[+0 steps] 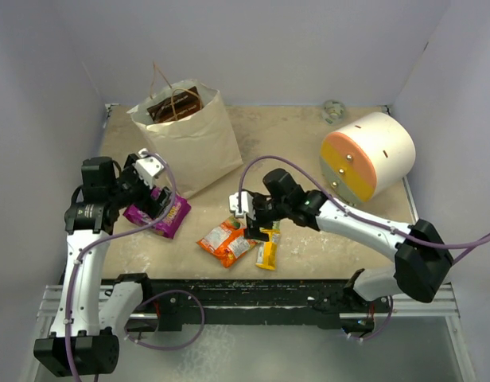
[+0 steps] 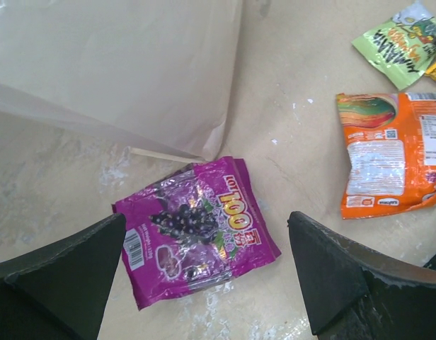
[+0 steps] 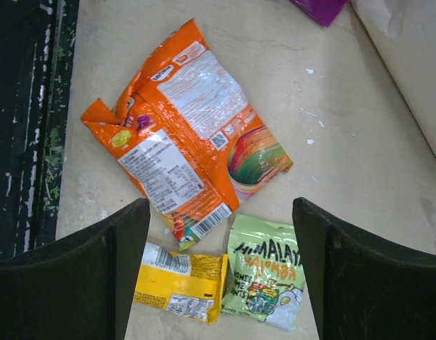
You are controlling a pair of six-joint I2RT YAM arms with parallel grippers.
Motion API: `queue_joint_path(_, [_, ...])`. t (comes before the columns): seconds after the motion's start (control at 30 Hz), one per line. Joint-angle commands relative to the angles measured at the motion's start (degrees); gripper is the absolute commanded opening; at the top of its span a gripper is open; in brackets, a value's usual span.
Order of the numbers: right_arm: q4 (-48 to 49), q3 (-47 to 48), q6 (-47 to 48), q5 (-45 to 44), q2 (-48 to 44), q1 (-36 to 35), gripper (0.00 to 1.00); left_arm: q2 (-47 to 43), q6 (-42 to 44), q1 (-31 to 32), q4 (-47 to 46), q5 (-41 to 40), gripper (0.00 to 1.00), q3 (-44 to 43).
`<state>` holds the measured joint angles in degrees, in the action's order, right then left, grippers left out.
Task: Place the snacks into the paper bag
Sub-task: Pick up the snack from the center of the board.
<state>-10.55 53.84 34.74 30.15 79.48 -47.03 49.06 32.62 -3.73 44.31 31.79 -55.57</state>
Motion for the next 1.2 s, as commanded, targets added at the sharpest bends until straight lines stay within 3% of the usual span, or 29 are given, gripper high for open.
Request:
queue_joint_path(0.0, [1.71, -1.14, 2.05, -1.38, -0.86, -2.35, 0.83, 0.20, 0.72, 0.03, -1.30, 6.73, 0.99, 0.08])
queue_joint_path(0.5, [4.91, -4.49, 6.45, -8.08, 3.26, -9.06, 0.84, 3.96, 18.07, 2.15, 3.57, 16.01, 0.93, 5.28])
queue_joint_path(0.73, [7.14, -3.15, 6.30, -10.31, 9.37, -10.69, 0.80, 2.31, 16.40, 2.76, -0.81, 14.44, 0.93, 8.51])
queue_joint_path(0.93, [7.02, -1.98, 6.26, -11.02, 12.68, -10.96, 0.68, 0.22, 16.19, 2.76, -2.35, 13.54, 0.93, 11.16])
queue_joint_path(1.17, [6.28, -0.73, 5.22, -10.92, 14.24, -10.98, 0.38, 0.85, 15.85, 2.76, -0.75, 11.50, 0.92, 11.35])
